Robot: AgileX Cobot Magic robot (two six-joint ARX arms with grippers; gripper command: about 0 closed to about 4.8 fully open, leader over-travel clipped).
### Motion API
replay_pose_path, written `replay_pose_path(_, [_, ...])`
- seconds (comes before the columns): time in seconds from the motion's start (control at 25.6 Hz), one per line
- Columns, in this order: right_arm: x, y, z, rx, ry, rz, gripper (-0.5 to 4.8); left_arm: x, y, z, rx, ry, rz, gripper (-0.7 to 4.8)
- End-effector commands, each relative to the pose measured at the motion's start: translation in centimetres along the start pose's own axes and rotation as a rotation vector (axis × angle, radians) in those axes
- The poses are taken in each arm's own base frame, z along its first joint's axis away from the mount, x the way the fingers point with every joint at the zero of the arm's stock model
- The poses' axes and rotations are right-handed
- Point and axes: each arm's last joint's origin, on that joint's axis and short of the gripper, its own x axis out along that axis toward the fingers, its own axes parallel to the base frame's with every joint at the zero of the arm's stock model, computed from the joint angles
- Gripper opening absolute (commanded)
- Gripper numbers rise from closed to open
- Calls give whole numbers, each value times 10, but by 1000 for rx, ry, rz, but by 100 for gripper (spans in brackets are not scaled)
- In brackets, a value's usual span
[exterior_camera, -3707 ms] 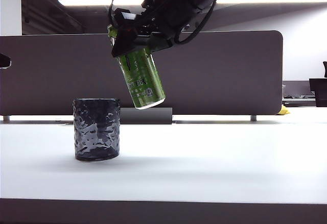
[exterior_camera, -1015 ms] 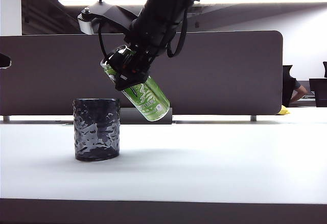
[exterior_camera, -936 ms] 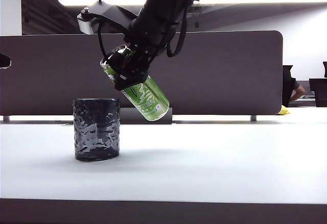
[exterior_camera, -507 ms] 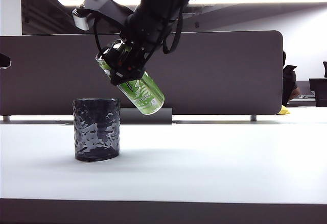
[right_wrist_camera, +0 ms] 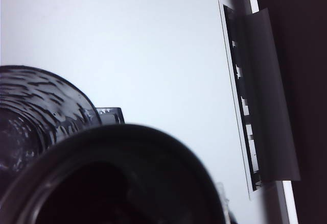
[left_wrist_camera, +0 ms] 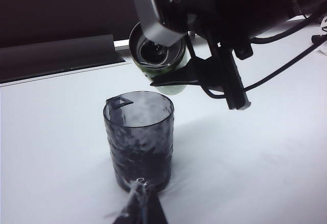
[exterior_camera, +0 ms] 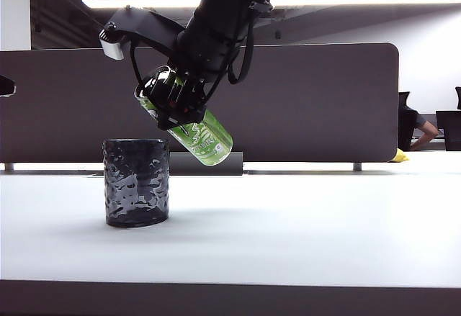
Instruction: Pick up the metal can, pour some water into the cup, then place the can back on the table.
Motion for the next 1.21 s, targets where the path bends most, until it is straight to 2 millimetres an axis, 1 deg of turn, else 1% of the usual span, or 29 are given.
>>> replay_pose_path(0.04, [-4, -10, 8, -32, -34, -85, 291, 0, 0, 2, 0, -14, 2, -5])
replay_pose_path(0.51, [-4, -12, 9, -135, -37, -110, 291, 0, 0, 2, 0, -14, 2, -5])
replay_pose_path(0.74, [4, -8, 7, -190, 7, -121, 291, 0, 0, 2, 0, -14, 2, -5])
replay_pose_path(1.21, [3, -9, 14, -251, 4, -160, 291, 0, 0, 2, 0, -14, 2, -5])
